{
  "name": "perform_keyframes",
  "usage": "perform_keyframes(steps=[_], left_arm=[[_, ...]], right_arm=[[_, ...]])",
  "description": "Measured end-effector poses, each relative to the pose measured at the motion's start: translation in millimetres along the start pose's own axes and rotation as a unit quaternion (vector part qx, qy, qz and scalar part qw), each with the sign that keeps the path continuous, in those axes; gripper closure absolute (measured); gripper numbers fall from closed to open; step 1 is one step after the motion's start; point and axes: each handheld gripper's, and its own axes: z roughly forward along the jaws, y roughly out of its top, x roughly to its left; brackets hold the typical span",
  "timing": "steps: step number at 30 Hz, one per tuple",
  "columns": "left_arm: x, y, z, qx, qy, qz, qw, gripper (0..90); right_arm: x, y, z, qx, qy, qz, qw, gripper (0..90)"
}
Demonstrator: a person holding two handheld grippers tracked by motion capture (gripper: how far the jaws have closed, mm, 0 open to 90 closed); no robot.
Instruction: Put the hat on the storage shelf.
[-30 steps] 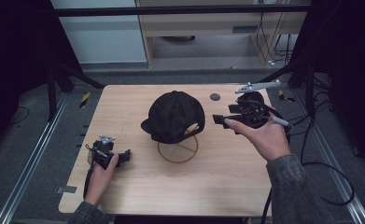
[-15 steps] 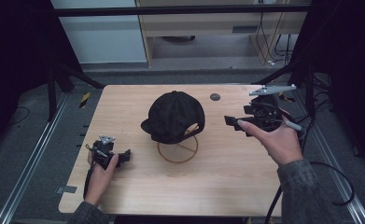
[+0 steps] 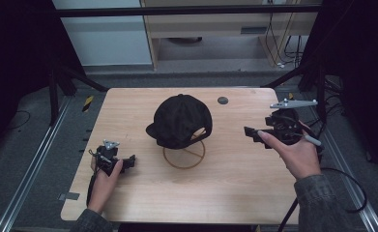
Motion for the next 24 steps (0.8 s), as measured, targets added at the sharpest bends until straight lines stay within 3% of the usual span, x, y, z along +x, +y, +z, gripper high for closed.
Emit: perform_keyframes(steps=[6,14,24], left_arm=[[-0.1,0.0,0.0,0.000,0.000,0.000,1.0000,0.0],[-0.2,0.0,-0.1,0.000,0.000,0.000,1.0000,0.0],[-0.2,0.0,0.0,0.000,0.000,0.000,1.0000,0.0]], right_arm=[[-3.9,-15.5,8.0,0.010,-0.005,-0.005,0.9999,15.2],[-4.3,-49.3,31.4,0.039,-0.005,-0.007,0.9992,14.9],[-5.3,-101.9,70.4,0.068,0.004,0.014,0.9976,14.2]])
